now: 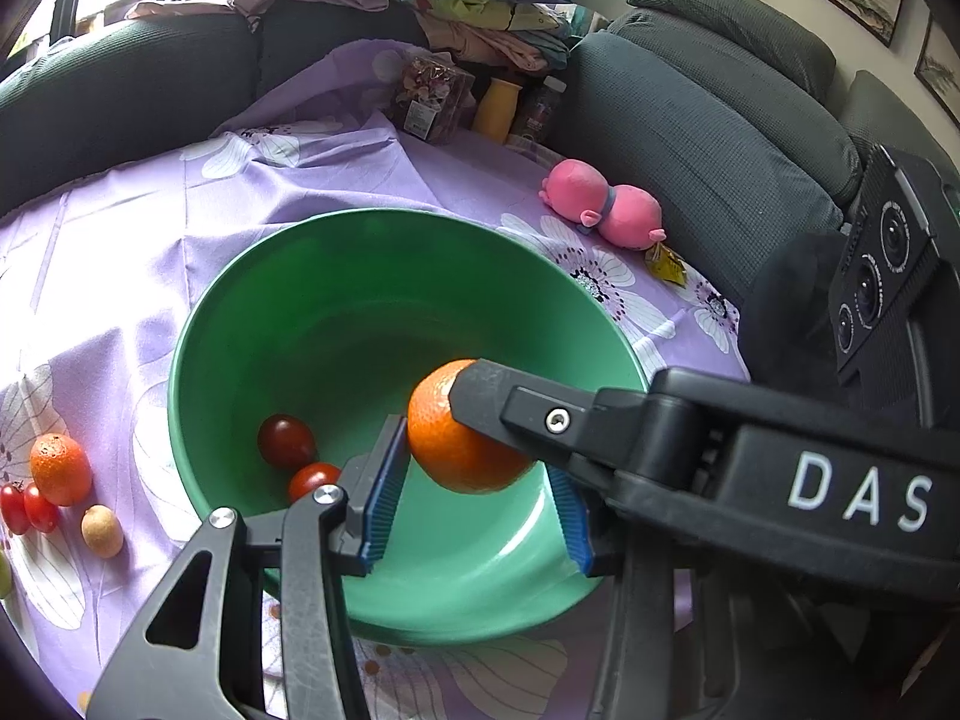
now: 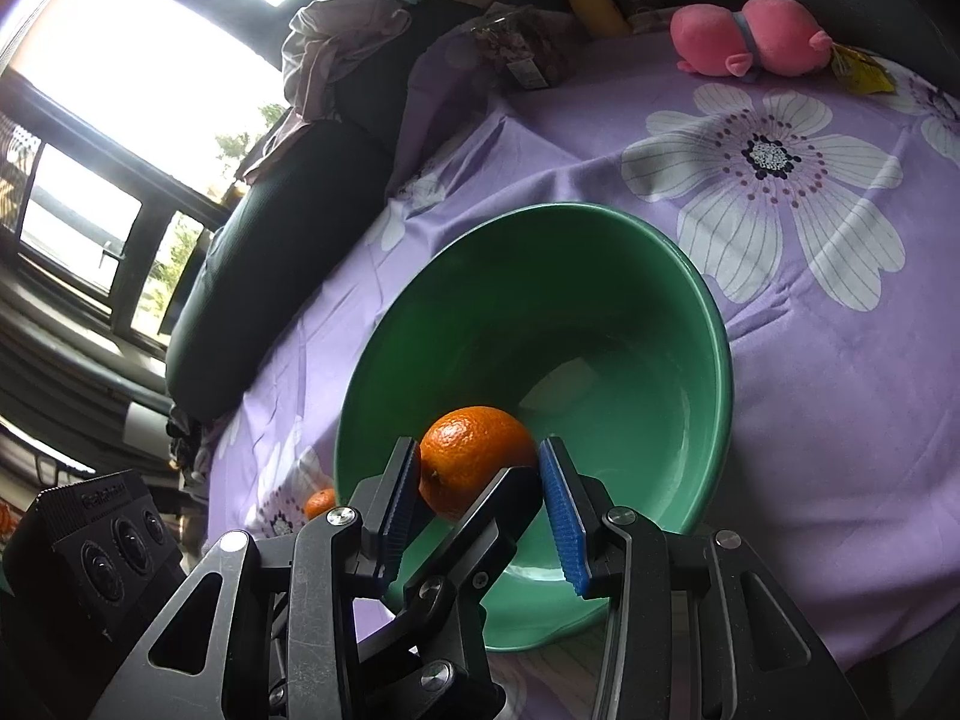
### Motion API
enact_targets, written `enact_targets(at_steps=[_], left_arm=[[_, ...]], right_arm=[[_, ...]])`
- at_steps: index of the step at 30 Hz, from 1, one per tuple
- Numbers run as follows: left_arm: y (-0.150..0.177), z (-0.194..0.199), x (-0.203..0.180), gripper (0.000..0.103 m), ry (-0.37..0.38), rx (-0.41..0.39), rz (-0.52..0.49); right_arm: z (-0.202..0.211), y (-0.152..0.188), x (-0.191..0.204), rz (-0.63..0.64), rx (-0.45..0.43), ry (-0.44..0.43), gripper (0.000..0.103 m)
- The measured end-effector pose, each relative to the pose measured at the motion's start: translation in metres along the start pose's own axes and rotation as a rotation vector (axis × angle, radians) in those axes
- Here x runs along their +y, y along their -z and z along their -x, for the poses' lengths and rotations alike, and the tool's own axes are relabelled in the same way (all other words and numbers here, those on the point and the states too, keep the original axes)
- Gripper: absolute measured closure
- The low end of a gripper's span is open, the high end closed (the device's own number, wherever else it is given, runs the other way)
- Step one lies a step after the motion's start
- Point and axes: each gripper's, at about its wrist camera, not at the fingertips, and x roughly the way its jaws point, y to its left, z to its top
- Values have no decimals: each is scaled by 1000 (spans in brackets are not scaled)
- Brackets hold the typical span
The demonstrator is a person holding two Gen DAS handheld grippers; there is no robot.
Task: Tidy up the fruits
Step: 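Carry the orange with the right tool into the green bowl and release, then move the right tool back and grasp the larger orange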
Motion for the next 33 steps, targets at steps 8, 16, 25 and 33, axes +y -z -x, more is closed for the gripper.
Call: enact_targets(at_steps=[8, 16, 25, 33], left_arm=[[0, 1, -1, 60, 12, -5, -12], [0, 47, 18, 52, -44, -90, 23], [31, 142, 106, 35, -262, -247, 245], [76, 159, 177, 34, -411, -220, 405]], right_arm=[[-1, 1, 0, -12, 3, 53, 58], [17, 1, 13, 43, -107, 39, 58], [18, 11, 55, 181, -174, -8, 59], [-11, 34, 107, 337, -106, 17, 59]])
